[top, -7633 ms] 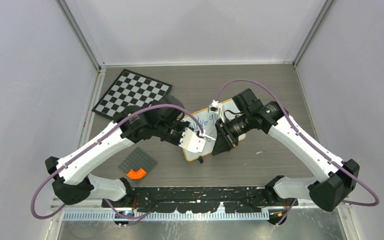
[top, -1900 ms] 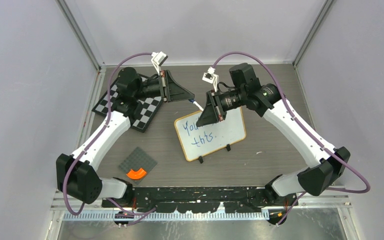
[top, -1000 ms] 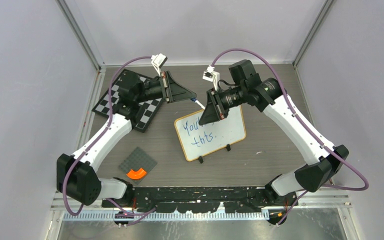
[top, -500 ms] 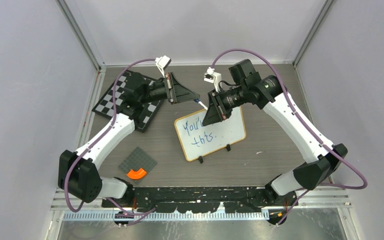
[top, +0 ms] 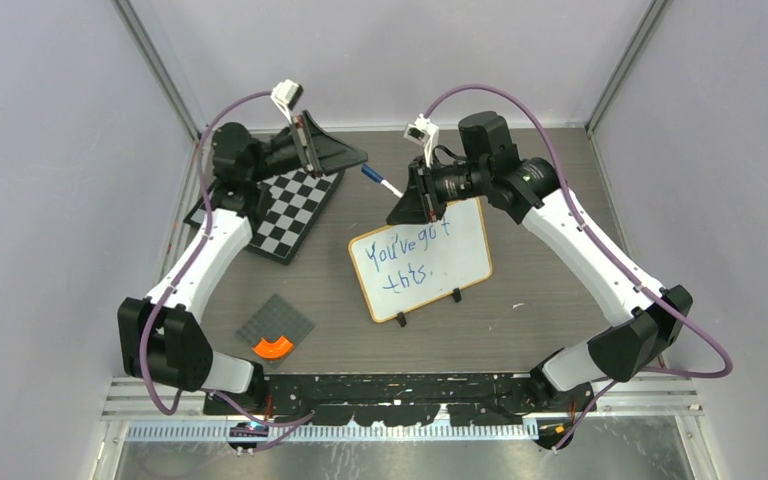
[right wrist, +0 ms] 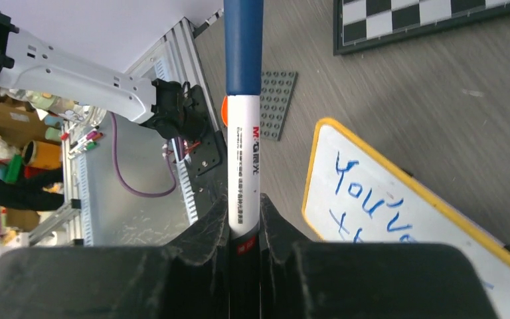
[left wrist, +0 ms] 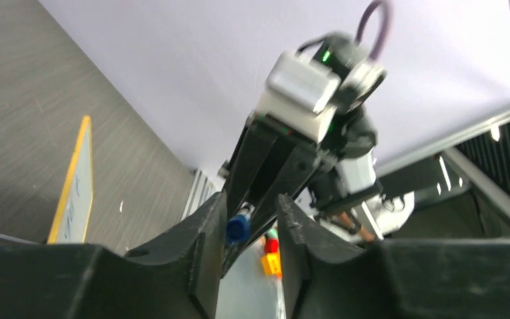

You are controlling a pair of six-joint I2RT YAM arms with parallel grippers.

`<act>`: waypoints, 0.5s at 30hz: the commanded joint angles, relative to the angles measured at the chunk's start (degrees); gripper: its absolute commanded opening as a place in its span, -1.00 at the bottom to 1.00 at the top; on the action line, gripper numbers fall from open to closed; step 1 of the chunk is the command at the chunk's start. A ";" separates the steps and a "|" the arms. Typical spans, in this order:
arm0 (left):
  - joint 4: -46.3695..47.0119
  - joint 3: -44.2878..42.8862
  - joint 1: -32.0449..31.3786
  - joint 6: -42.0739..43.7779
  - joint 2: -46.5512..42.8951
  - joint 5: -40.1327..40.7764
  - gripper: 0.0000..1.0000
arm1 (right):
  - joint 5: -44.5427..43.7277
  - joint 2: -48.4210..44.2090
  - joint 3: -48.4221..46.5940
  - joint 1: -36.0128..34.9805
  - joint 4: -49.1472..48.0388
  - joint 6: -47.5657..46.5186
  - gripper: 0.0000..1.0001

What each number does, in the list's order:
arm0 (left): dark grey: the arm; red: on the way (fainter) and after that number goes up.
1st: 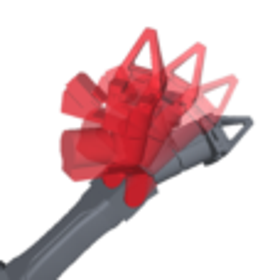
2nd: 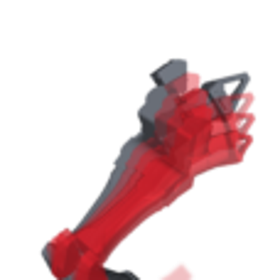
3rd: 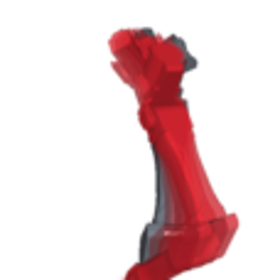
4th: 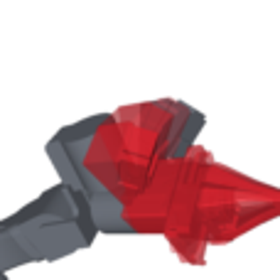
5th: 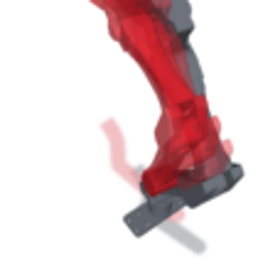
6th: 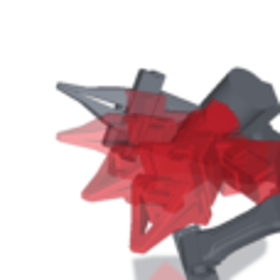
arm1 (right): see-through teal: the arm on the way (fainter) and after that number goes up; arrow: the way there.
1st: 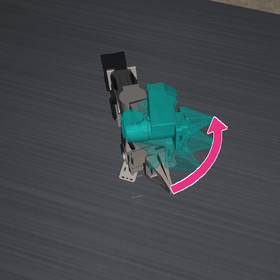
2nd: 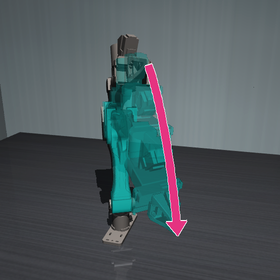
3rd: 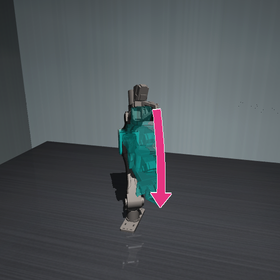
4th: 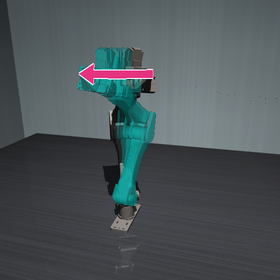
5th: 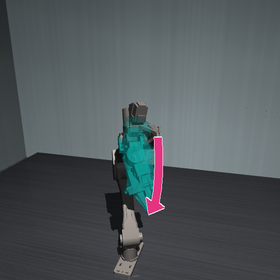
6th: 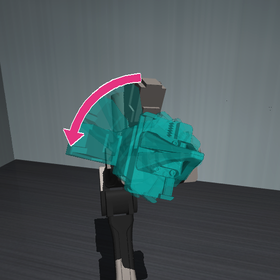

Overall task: Write a sentence on the whiteboard
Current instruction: Adjust the pen cap from the whiteboard marker.

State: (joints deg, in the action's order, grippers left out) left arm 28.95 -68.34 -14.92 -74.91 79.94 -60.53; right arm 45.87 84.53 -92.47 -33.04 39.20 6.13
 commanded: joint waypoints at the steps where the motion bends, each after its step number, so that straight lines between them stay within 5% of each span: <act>1: 5.74 -4.64 3.87 -2.91 -0.34 3.31 -0.16 | 1.12 -2.71 3.33 1.05 -3.75 4.22 -0.99; 5: 6.54 -1.71 3.93 -2.85 -1.64 6.23 0.10 | 1.45 -2.84 5.77 1.05 -8.04 8.36 -0.99; 15: -0.50 7.57 3.80 0.03 -4.12 11.60 0.18 | -2.10 -2.00 4.69 1.04 -14.78 16.78 -1.00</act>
State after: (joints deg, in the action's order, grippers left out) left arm 30.04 -63.11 -10.92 -76.18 78.56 -52.12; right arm 45.52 83.77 -85.58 -32.01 29.89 18.90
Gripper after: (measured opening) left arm 0.589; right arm 0.187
